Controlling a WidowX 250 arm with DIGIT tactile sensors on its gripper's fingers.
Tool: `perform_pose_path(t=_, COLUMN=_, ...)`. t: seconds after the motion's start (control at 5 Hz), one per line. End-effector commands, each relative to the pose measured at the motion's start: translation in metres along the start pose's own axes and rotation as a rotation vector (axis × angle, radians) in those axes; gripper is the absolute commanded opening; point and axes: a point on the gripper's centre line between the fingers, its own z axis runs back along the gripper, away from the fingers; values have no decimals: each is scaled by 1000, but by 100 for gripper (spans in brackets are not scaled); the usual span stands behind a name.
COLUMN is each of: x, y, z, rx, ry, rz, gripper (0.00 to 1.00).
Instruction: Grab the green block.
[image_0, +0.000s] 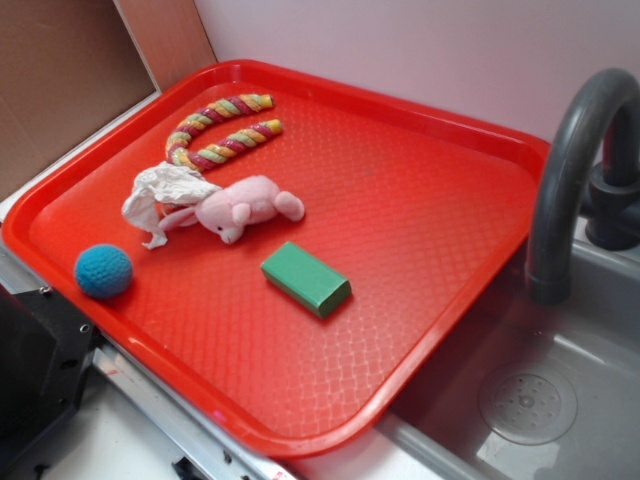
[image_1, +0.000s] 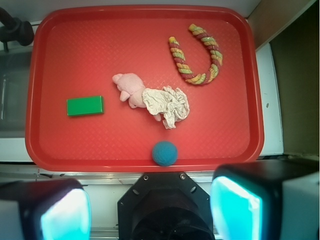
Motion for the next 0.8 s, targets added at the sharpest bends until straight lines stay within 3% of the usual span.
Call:
perform_pose_path(t=0.0, x=0, y=0, z=0, rx=0, ry=0, rz=0, gripper=100)
perform_pose_path(t=0.4, x=18, y=7, z=-22, rx=-27, ry=-137, rz=-441, gripper=100)
perform_pose_path(t=0.6, x=39, y=8, z=-41, rx=-48, ry=-165, rz=-691, gripper=100)
